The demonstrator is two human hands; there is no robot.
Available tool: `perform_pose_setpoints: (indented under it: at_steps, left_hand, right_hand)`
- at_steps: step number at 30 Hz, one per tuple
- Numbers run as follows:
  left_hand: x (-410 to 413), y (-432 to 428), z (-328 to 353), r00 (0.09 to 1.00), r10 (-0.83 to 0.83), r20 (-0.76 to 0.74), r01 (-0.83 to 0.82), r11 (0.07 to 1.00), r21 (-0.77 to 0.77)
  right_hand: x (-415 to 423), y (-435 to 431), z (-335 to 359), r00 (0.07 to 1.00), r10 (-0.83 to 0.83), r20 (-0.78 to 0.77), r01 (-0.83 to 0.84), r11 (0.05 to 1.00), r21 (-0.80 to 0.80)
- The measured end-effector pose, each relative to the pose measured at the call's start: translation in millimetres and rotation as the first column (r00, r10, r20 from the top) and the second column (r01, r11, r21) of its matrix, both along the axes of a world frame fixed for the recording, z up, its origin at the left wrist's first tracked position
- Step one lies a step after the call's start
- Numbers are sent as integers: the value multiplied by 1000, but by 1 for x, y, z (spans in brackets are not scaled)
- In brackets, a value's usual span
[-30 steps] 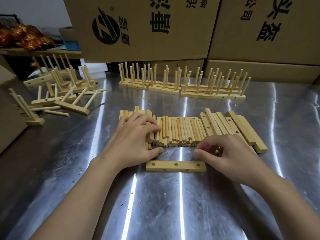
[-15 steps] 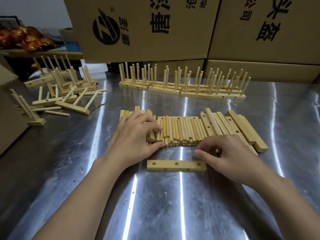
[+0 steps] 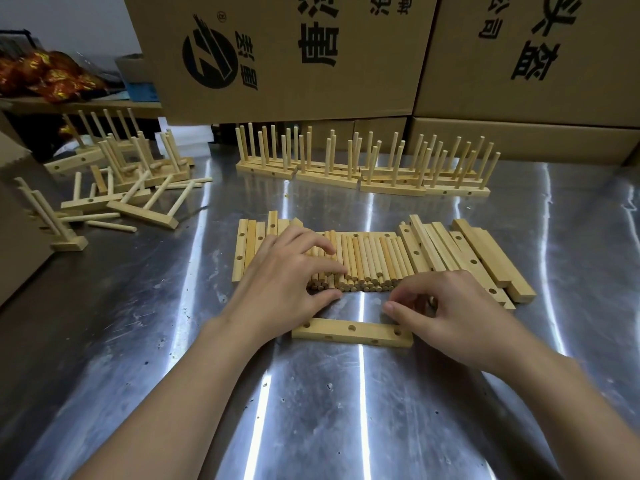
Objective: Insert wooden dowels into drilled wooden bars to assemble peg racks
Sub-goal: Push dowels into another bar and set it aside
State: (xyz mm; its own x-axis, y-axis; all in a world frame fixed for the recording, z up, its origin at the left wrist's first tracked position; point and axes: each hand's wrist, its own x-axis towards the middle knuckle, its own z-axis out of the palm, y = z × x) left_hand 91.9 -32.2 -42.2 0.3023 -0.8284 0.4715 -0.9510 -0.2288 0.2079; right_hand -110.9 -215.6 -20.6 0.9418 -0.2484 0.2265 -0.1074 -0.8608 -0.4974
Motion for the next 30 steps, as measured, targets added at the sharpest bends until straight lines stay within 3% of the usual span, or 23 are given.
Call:
perform_pose_setpoints:
  at_steps: [4, 7, 9, 11, 13, 15, 16, 19, 24, 30]
  left_hand:
    - [-4, 0, 4, 999, -44, 26, 46, 993, -109]
    - [-14, -1, 15, 996, -78, 52, 91, 936, -341]
    - [-24, -1, 25, 987, -98, -130, 11, 838, -546]
    - [-32, 0, 34, 854, -204, -479, -176, 754, -633]
    - [-37, -1, 40, 609, -313, -729, -344, 724, -598]
    - [-37, -2, 40, 383, -371, -846, -440, 732, -521]
    - [-36, -3, 39, 312, -387, -868, -460, 737, -495]
    - [-31, -6, 33, 194, -429, -882, -466, 751, -468]
    - [-31, -10, 26, 180, -427, -886, -404, 789, -462]
    - [-36, -11, 24, 188, -416, -890, -341, 822, -456]
  right_hand:
    - [1, 1, 1, 1000, 3, 4, -3, 1000, 5]
    - [1, 1, 1, 1000, -12, 18, 12, 1000, -12]
    - [1, 2, 2, 996, -50, 74, 50, 999, -1]
    - [1, 4, 2, 982, -100, 157, 92, 994, 59]
    - [3, 8, 4, 964, -131, 233, 97, 983, 154]
    - [5, 14, 5, 952, -131, 278, 53, 962, 269]
    - [6, 17, 5, 949, -126, 290, 28, 948, 318]
    - [6, 24, 7, 926, -128, 355, -17, 925, 379]
    - [7, 31, 8, 861, -203, 466, -17, 904, 426]
    - [7, 32, 10, 836, -216, 505, 13, 927, 374]
